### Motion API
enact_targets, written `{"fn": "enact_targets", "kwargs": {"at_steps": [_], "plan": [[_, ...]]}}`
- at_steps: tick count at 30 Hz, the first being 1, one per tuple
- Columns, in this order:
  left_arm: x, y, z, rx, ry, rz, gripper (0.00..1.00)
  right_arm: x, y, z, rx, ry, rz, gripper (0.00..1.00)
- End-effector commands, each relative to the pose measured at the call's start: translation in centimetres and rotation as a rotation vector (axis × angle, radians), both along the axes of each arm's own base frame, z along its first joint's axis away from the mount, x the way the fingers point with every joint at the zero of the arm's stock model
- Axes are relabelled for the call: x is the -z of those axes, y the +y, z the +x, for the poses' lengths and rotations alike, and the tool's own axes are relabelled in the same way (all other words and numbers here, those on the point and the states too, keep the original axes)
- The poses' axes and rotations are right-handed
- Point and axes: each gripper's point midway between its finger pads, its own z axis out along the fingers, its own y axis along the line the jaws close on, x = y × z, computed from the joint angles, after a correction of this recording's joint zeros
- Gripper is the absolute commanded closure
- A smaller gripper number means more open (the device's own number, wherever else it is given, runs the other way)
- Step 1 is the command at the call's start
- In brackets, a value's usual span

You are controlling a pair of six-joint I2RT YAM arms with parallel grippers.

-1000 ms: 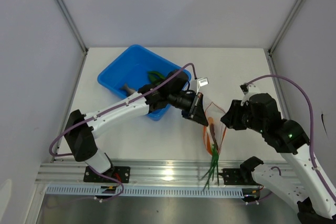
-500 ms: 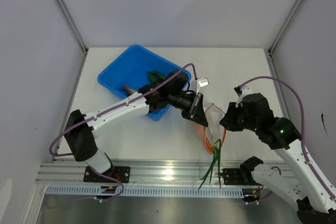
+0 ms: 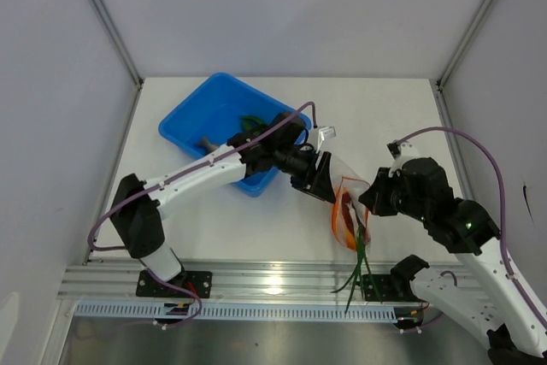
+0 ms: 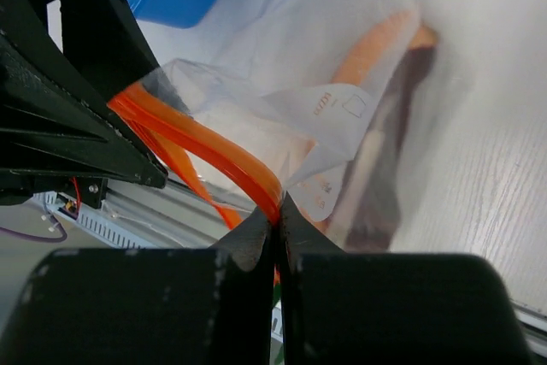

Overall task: Place the food in the zip-top bag and seal the zipper
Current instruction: Adjust the zipper food storage bag at the center of the board, then adjust the fake vegetable in the zipper food storage bag.

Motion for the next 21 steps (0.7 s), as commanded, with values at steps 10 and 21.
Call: {"fn": "enact_targets", "kwargs": {"at_steps": [10,21], "plan": [[-5.9,5.5,-3.3,-0.091,-0.298,-0.084,0.31,-3.7,2.5,2.7,0.060,-0.093,0.102,1.00],[0.2,7.3,-7.4,-0.084,-0.207,-0.083,0.20,-5.6,4.5,6.5,0.135,-0.105,0.120,1.00]]}}
